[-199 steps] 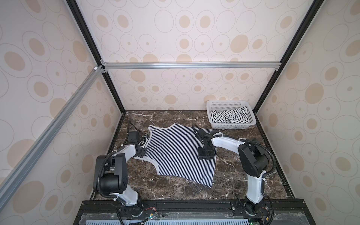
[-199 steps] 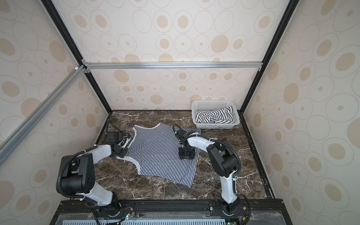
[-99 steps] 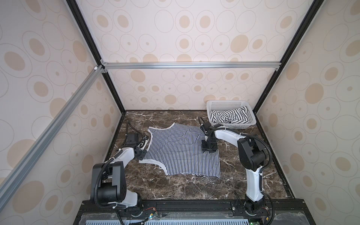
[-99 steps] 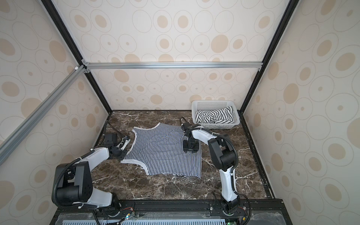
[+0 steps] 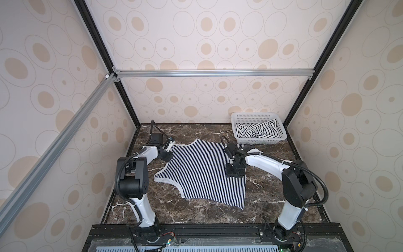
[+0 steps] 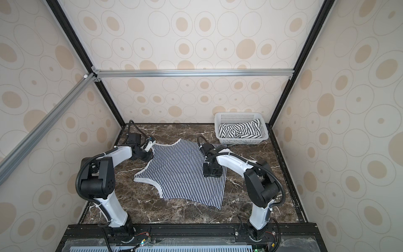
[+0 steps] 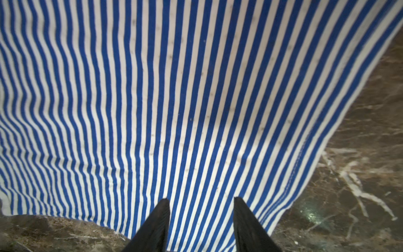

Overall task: Fold and stack tank tops
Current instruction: Rotate the tank top at the center of the table.

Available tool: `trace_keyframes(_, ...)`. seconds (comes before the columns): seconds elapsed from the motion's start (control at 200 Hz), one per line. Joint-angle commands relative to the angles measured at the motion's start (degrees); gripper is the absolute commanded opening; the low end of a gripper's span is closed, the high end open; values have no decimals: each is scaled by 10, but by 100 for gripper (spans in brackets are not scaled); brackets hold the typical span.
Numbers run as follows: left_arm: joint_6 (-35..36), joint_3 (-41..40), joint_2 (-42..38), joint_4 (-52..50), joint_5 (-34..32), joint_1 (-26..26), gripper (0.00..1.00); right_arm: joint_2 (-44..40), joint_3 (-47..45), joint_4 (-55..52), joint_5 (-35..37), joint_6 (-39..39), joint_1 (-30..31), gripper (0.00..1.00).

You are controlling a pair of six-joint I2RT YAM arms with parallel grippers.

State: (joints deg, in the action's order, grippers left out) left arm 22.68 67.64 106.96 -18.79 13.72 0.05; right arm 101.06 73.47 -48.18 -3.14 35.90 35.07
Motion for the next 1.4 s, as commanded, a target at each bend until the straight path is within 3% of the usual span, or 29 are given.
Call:
trace_keyframes(0.0, -13, 38, 25, 0, 8, -16, 44, -11, -25, -8, 20, 22, -1, 50)
trace_keyframes(0.305, -9, 38, 62, 26, -56, -23, 44, -9, -71, 13, 14, 30, 0, 50)
trace_keyframes(0.695, 14, -55, 22, 59, -123, 36, 43, 87, 9, 5, 7, 4, 0, 50)
trace_keyframes(1.105, 10, -107, -16, 54, -110, 75, 44, 177, 91, -12, 11, -22, 0, 50)
trace_keyframes(1.396, 16, -129, -52, 35, -102, 75, 44, 158, 42, -1, 26, -29, -23, 50)
